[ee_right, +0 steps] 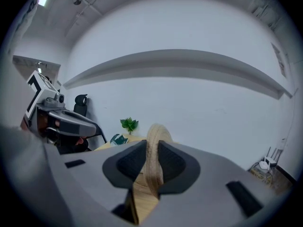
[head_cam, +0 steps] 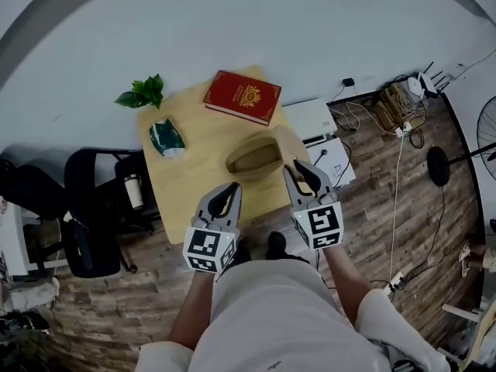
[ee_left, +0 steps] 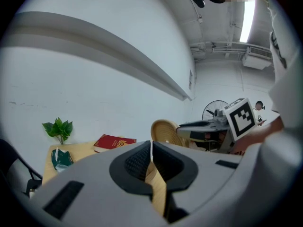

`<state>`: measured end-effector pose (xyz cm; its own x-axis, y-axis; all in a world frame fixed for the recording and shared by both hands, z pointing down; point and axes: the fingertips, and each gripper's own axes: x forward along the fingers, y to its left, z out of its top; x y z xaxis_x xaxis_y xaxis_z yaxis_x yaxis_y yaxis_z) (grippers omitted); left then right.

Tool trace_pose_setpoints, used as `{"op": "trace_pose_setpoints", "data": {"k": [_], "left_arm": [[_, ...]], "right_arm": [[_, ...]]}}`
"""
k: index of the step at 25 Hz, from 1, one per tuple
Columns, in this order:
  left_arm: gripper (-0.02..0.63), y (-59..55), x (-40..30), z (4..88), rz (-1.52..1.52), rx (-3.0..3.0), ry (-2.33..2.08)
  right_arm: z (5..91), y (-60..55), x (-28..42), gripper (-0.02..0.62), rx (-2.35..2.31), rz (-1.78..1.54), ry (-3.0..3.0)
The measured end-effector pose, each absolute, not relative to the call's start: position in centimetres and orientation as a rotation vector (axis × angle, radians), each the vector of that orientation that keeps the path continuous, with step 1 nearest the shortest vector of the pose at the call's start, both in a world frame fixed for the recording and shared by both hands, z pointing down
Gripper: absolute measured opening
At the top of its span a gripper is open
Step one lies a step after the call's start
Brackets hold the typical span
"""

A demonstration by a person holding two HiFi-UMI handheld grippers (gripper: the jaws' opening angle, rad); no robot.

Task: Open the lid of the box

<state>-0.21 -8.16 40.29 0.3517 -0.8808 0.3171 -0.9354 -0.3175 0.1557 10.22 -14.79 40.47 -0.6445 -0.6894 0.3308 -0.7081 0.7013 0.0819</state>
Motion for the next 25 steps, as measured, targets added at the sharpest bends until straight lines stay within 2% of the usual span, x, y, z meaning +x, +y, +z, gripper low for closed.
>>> {"op": "trace_pose_setpoints", "data": {"k": [25], "left_arm": [[0.015, -6.3, 6.8, 38.6, 0.157, 2.257, -1.713]], "right_arm": [[38.9, -13.1, 17.6, 0.08, 1.027, 0.26, -2.739]]}}
